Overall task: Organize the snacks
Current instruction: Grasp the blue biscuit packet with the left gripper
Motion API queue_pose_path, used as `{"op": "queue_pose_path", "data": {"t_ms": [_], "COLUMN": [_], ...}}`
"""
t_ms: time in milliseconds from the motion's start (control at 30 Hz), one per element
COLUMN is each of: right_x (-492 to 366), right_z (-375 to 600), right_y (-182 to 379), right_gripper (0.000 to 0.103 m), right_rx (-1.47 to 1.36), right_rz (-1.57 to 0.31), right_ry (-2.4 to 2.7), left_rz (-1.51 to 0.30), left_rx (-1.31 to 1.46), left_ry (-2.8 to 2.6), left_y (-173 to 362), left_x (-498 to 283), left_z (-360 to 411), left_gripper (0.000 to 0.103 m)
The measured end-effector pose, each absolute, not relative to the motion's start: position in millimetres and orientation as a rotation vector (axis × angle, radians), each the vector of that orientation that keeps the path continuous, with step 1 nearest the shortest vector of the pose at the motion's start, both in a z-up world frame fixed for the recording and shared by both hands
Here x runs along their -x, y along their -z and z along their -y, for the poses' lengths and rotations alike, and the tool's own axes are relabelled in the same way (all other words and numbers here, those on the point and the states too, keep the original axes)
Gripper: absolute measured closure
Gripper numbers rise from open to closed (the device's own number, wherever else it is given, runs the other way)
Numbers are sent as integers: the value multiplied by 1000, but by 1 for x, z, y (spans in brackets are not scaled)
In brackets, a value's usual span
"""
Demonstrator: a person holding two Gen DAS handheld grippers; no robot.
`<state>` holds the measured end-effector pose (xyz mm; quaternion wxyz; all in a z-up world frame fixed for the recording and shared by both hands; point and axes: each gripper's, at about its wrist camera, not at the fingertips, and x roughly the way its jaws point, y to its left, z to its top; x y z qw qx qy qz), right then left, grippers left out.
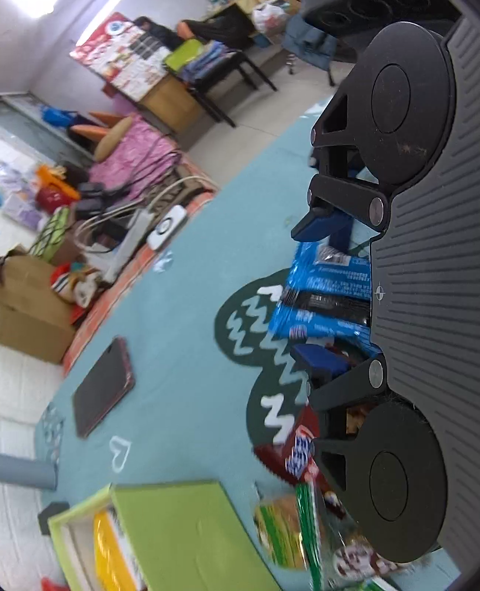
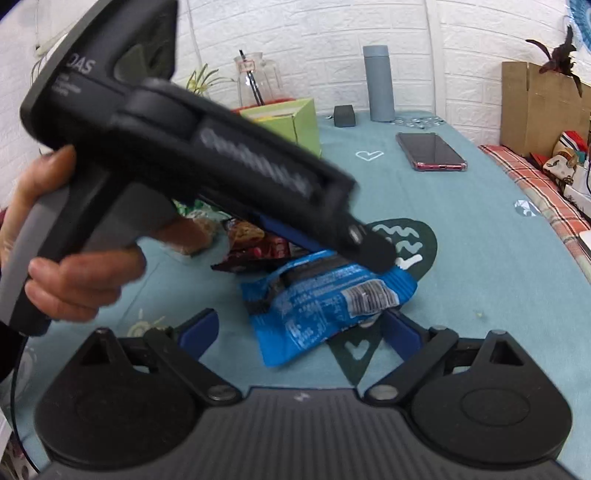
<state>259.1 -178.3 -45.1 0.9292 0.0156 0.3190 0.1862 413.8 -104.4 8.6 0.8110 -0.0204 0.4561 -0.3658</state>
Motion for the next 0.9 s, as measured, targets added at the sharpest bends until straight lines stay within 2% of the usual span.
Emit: {"op": "queue_pose_path", "data": {"t_ms": [133,233,433,667,700,833,867,900], "right_x": [-260,-250,-219,-208,-211,-211,-210,-208], "right_z": [173,165,127,42,27,-17,-22,-26], "right_y": [44,43,45,44,44,47,47,48], "right_gripper": [9,9,9,9,9,9,8,1], "right_rx": [6,11,24,138,164,255,264,268], "right_rz": [-662,-657,-651,-625,-610,-595,-596,-607], "right_ry": [-391,-412,-468,-603,-612,-589,-583,-581], "left_rz": [-978,-984,-968,-908,-898,-876,-864,-855], "left_rx": [24,28,114,178,189,264,266,262], "left_ry": [748,727,641,443,405,296,287,283], "left_y": [0,0,0,-4,-3,-4,-5,-6], "left_x": [-401,-385,-335,-293,-291,-282,-278,-274], "left_z": [103,90,41,-41,-52,-91,-95,-98], "left_gripper": [67,69,69,67,65,37,32,30]}}
